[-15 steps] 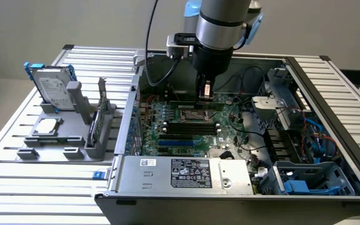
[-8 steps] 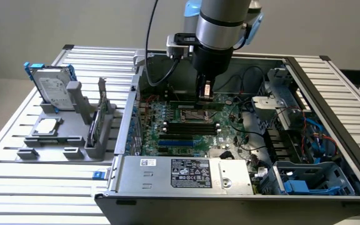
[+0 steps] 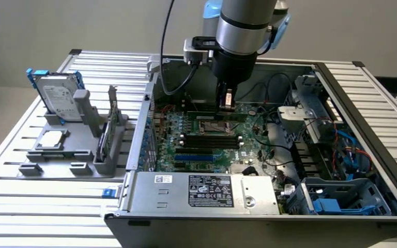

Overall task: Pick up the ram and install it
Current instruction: 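Insert the ram into the slot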

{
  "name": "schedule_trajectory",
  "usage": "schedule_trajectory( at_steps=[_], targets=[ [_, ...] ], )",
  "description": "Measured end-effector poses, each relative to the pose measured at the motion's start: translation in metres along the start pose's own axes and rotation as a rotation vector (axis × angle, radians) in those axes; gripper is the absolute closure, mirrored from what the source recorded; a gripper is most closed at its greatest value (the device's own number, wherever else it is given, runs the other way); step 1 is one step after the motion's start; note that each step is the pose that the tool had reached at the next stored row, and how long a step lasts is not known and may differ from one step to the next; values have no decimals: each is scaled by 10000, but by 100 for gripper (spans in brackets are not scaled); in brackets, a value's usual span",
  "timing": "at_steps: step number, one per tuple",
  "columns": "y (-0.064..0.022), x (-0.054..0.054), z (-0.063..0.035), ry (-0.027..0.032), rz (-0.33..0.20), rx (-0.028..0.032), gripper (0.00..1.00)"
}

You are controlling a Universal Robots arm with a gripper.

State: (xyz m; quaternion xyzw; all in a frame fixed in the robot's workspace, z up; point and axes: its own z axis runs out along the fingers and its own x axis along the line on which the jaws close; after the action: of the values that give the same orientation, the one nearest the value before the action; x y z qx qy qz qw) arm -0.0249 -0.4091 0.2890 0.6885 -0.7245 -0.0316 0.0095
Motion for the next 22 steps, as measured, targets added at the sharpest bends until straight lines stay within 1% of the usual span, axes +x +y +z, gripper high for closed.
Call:
schedule_trajectory(
  at_steps=[2,6,12,22],
  targets=[
    [1,8,8,-5,1,2,85],
    [21,50,78,-11,0,0,85],
    [84,76,191,-11,0,0,85],
    [76,71,372,-7,-83,3,85]
  ],
)
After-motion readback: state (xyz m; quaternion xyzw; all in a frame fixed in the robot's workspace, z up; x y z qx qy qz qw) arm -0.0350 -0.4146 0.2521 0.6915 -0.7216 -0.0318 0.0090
